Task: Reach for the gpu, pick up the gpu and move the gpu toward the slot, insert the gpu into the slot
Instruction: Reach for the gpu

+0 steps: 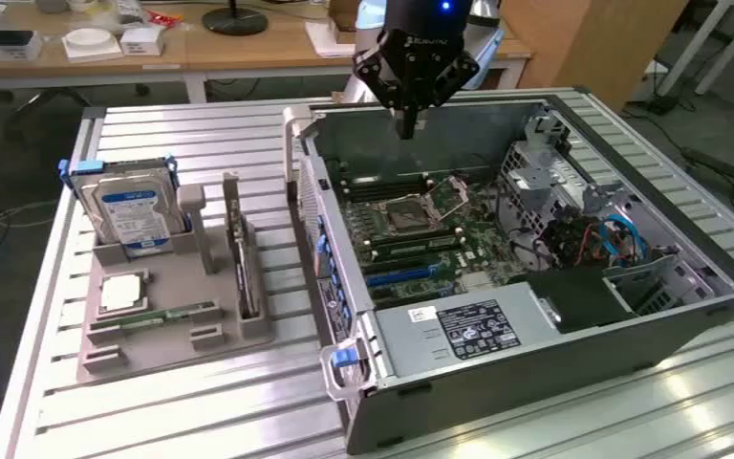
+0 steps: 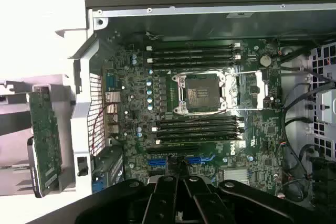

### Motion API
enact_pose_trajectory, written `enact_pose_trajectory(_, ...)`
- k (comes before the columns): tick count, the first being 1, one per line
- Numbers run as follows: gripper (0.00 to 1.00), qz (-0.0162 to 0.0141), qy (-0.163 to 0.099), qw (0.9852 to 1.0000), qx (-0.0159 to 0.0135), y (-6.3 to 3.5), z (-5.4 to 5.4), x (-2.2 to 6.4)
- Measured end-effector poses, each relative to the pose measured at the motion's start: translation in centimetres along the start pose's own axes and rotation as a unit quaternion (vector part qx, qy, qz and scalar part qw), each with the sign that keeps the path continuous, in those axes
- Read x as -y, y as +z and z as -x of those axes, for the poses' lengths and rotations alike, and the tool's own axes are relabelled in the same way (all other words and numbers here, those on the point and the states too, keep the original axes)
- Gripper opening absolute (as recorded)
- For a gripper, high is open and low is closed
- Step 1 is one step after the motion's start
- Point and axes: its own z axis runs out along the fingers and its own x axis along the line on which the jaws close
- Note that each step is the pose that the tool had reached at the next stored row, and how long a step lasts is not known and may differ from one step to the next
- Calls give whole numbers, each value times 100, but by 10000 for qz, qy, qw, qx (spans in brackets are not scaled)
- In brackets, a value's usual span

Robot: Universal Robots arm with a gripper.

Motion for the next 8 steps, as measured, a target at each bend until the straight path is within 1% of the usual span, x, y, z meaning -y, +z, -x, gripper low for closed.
enact_pose_trajectory(3,10,0,0,10000,0,0,-2,0)
enact_pose_trajectory(4,10,1,1,10000,2,1,-19,2)
enact_pose_trajectory(8,10,0,-1,10000,0,-5,-193,19)
